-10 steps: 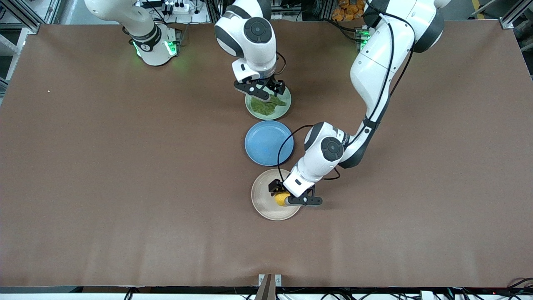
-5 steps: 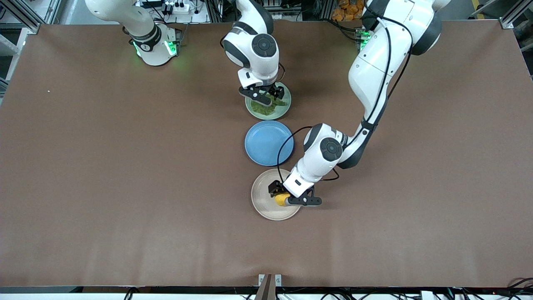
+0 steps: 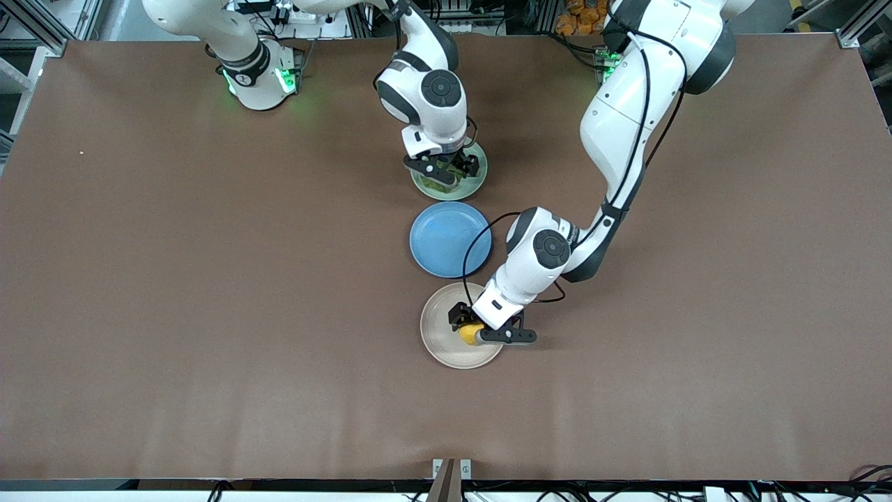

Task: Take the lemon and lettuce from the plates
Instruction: 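Lower the right gripper onto the lettuce leaf on the green plate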

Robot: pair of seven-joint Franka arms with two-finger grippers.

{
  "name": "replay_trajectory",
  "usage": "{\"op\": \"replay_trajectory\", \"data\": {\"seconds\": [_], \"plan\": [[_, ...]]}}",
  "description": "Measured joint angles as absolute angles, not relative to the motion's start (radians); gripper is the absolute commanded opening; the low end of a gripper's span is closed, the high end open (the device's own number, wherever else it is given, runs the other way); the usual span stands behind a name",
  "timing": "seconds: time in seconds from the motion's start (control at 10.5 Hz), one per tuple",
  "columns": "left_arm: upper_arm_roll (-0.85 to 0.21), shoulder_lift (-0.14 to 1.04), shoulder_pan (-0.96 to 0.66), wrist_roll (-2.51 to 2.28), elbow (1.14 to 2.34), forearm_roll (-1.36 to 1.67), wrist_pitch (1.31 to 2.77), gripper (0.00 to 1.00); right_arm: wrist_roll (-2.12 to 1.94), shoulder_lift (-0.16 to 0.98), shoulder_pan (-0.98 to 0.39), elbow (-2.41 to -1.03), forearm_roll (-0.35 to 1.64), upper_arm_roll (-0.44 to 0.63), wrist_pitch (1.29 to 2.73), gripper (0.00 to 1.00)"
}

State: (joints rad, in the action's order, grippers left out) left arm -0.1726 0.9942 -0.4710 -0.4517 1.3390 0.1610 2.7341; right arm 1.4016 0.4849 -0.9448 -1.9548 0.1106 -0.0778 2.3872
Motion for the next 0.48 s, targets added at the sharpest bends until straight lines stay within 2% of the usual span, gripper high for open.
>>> {"op": "replay_trajectory", "data": {"seconds": [0.19,0.48], "plan": [[-0.17,0.995,-0.471,-0.452,1.338,0.161,2.734,0.45,1.408,0.501,-0.958,-1.955,0.11,-0.078,2.387,1.0],[-0.169,0.995,-0.471,-0.453,1.337,0.161,2.734,0.37,1.451,0.522,-0.998,-1.955,0.11,-0.077,2.387,1.0]]}}
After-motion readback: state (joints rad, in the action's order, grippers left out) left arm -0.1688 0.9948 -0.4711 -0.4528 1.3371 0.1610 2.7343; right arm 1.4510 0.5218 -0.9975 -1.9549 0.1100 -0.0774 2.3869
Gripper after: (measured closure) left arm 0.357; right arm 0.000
